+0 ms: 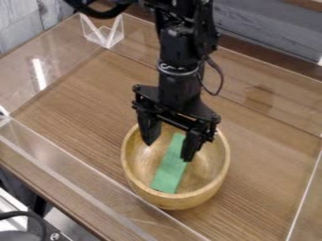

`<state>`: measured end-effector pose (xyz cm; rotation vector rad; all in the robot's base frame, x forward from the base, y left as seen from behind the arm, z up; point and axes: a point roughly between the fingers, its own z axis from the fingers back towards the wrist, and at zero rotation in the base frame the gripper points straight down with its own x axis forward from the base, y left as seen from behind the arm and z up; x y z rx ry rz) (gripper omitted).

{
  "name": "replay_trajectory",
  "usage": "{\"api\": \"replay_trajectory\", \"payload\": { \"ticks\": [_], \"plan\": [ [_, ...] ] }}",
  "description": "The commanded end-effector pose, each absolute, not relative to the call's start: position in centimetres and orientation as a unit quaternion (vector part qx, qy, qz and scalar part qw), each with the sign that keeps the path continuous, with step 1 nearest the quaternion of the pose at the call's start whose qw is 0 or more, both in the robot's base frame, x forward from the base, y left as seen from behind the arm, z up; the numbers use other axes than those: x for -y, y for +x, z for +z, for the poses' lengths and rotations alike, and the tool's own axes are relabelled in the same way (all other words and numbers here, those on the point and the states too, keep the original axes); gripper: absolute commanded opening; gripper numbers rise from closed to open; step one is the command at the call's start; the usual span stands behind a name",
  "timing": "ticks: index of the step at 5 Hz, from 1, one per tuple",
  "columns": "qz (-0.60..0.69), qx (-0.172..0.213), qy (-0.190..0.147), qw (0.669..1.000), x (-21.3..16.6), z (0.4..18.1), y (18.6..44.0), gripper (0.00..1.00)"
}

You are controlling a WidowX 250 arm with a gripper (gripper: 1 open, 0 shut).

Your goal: Remove the green block from inside the brown bowl and put it on the table

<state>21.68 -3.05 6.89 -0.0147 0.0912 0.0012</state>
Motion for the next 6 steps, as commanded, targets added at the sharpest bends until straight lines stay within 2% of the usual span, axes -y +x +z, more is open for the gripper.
{"api": "replay_trajectory", "payload": {
  "ticks": [1, 6],
  "plan": [
    [-0.005, -0.030, -0.012, 0.999, 3.41, 7.20, 22.08, 1.00],
    [-0.015, -0.024, -0.022, 0.999, 3.74, 6.22, 22.28, 1.00]
  ]
}}
